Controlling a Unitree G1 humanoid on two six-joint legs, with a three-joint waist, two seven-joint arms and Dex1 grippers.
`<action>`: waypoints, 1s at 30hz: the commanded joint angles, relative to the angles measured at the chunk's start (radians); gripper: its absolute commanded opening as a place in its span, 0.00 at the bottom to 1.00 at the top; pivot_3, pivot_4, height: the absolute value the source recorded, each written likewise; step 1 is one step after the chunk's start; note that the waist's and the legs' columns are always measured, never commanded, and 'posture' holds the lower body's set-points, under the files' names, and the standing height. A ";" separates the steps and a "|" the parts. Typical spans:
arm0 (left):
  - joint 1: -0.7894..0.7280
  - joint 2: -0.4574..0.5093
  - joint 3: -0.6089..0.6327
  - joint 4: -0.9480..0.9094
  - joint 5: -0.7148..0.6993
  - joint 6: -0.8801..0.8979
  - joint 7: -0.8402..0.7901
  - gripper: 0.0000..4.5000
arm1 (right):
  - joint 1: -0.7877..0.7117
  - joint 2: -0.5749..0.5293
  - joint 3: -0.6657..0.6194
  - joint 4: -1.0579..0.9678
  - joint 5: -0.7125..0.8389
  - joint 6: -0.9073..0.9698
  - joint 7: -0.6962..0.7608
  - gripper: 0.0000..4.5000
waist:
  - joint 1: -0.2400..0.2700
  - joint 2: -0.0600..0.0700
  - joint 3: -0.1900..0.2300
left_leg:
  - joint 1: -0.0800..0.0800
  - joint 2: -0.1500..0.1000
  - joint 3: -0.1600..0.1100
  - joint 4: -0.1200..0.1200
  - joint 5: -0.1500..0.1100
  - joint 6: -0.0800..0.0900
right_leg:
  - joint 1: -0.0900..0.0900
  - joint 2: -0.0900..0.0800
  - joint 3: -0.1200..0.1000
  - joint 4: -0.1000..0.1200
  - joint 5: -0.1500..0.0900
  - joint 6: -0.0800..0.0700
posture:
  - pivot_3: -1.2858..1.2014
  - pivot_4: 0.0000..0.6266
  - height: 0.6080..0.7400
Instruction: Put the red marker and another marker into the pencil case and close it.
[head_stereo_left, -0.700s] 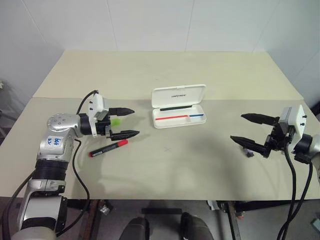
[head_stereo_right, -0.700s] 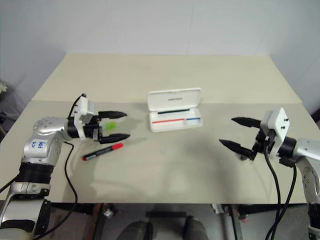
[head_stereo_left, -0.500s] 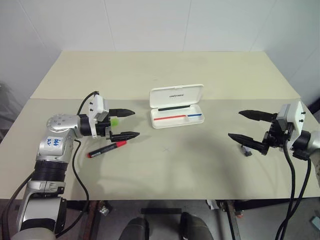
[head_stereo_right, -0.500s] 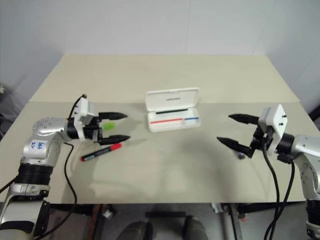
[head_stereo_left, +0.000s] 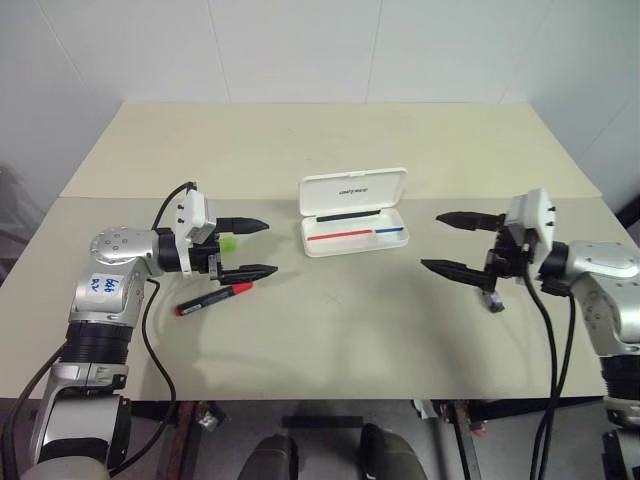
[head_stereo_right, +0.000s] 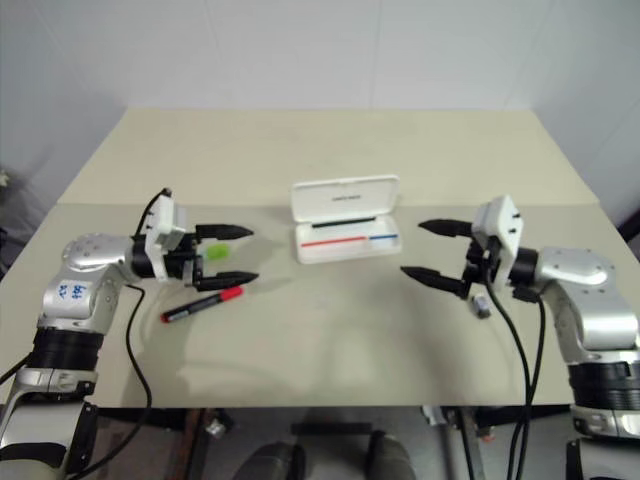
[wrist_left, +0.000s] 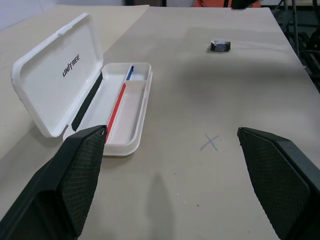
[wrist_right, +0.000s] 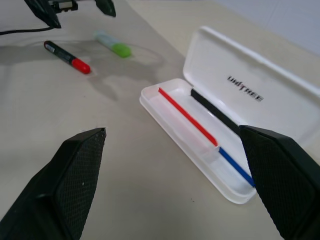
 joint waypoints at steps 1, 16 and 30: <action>-0.001 0.032 0.020 -0.058 -0.024 0.014 -0.014 0.99 | -0.059 0.001 0.000 0.031 -0.012 -0.043 0.036 1.00 | 0.000 0.000 0.000 | 0.000 0.000 0.000 0.000 0.000 0.000 | 0.000 0.000 0.000 0.000 0.000 0.000 | 0.52 0.24 1.00; -0.096 -0.043 -0.100 0.058 0.092 -0.081 0.011 0.70 | -0.020 -0.001 -0.039 -0.010 0.004 -0.037 0.033 1.00 | 0.004 0.000 0.000 | 0.000 -0.003 0.000 0.000 0.000 0.000 | 0.000 0.000 0.000 0.000 0.000 0.000 | 0.52 0.24 1.00; -0.389 -0.258 -0.293 0.500 0.363 -0.199 0.108 0.70 | 0.131 -0.059 -0.141 -0.159 0.039 0.034 -0.022 1.00 | 0.003 -0.001 0.000 | -0.002 -0.004 0.002 0.003 -0.001 0.001 | 0.000 0.000 0.000 0.000 0.000 0.001 | 0.52 0.24 1.00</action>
